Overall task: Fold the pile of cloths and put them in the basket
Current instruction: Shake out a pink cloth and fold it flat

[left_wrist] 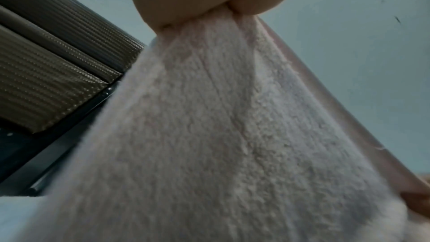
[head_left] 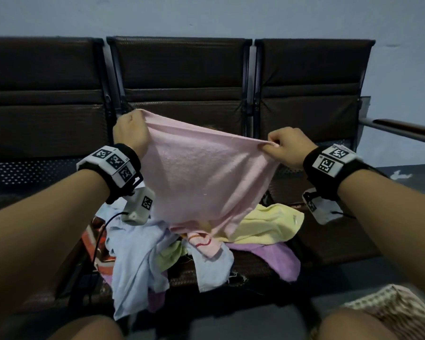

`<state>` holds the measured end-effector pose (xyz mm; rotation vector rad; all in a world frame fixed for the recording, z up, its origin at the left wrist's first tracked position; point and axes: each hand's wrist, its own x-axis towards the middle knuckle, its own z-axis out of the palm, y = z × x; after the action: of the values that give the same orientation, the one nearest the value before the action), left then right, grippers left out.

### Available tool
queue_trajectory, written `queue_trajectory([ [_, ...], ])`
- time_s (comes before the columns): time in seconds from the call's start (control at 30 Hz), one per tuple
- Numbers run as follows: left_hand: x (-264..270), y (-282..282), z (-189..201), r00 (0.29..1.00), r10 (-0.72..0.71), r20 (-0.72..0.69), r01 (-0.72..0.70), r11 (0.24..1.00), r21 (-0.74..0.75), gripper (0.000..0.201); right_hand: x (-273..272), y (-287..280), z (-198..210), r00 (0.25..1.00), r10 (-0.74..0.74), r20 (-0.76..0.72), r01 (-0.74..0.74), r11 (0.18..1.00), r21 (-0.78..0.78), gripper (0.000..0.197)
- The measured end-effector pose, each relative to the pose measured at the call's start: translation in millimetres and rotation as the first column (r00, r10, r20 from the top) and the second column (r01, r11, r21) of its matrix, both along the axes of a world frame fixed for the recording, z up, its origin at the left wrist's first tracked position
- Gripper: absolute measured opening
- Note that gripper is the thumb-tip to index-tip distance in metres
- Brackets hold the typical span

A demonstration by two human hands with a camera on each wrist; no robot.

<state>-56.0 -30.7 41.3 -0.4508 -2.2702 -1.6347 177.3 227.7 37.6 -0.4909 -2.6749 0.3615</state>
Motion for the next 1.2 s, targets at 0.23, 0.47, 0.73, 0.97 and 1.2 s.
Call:
queue_trajectory([
  [0.23,7,-10,25,0.918,-0.342,0.201,0.278,0.916,0.290,0.016,9,-7,14,0.999,0.032,-0.022,-0.033,0.999,-0.040,0.027],
  [0.47,8,-17,-3,0.889,-0.425,0.171,0.413,0.905,0.099,0.032,4,-12,10,0.984,-0.171,0.040,0.175,0.976,-0.127,0.033],
  [0.73,-4,-9,-13,0.928,-0.285,0.240,0.249,0.954,0.168,0.039,-5,-16,6,0.984,-0.168,-0.066,0.088,0.767,-0.636,0.042],
  [0.97,56,33,-10,0.898,-0.409,0.163,0.356,0.892,0.280,0.039,-40,-59,6,0.958,-0.226,-0.178,-0.038,0.515,-0.856,0.033],
  [1.2,122,47,-20,0.706,-0.708,0.026,0.696,0.700,0.160,0.006,-42,-80,7,0.967,-0.144,-0.209,-0.152,0.330,-0.932,0.034],
])
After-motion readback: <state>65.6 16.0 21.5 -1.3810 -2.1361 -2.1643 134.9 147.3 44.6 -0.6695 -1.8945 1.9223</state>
